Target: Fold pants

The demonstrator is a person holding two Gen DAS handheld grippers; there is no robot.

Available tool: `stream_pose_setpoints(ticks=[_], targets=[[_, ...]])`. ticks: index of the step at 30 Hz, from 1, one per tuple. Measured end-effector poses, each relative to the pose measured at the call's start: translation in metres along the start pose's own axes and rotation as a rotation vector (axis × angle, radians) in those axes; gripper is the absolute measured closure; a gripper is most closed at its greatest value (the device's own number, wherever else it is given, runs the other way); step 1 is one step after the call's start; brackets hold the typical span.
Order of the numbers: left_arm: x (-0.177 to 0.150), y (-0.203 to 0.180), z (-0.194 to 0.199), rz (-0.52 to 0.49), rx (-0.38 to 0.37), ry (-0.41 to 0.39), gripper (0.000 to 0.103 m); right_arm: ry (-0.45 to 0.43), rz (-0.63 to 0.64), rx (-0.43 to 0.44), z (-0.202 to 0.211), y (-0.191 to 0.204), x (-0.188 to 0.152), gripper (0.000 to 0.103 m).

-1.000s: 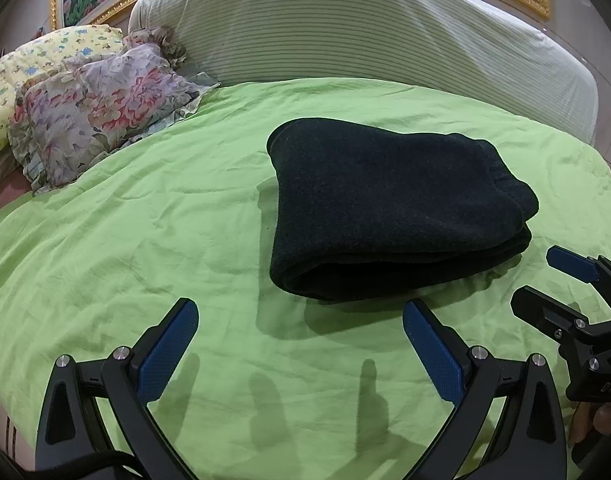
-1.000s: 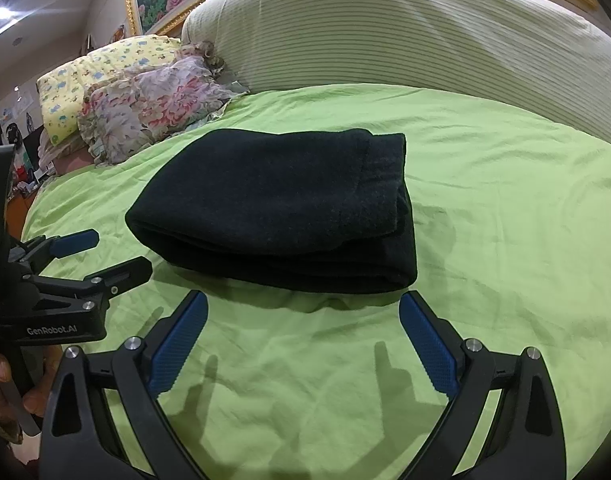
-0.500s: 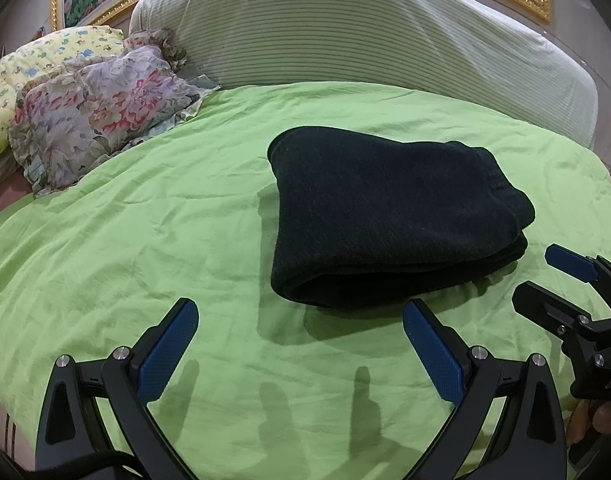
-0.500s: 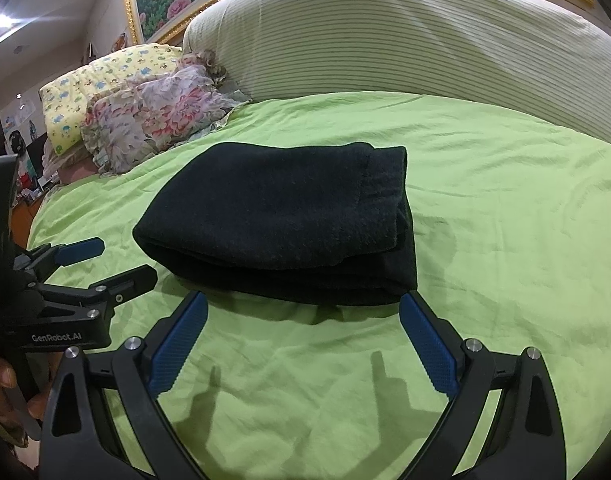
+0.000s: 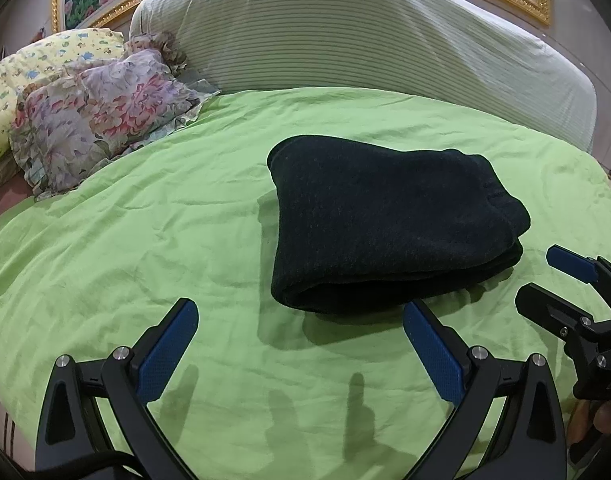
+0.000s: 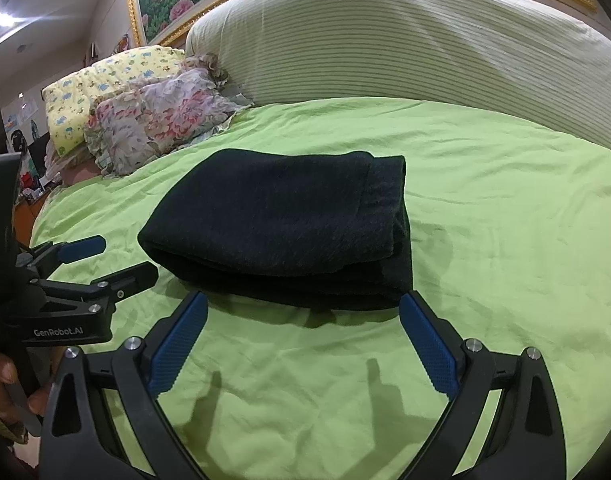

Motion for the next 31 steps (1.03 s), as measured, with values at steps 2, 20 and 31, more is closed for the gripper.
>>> stream_pose_setpoints(ticks=[2, 20, 31], targets=[[0.002, 0.001, 0.001, 0.004, 0.004, -0.005, 0.001, -0.003, 0.0, -0.001, 0.001, -0.001, 0.002, 0.006], [0.014, 0.0, 0.0, 0.021, 0.008, -0.014, 0.001, -0.022, -0.005, -0.015, 0.006, -0.009, 0.013, 0.006], [0.017, 0.0, 0.003, 0.013, 0.026, -0.01, 0.0, -0.004, -0.028, -0.012, 0.0, -0.006, 0.014, 0.006]])
Point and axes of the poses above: each gripper's, at about its wrist camera, not at the fingertips, and z roughly against the way its jaws point, y to its left, x to its top, the point moved 2 cm from there along -z, roughly the way its jaws point, and after that the axes turned 13 degrees about -y, right-handed, at the moved point
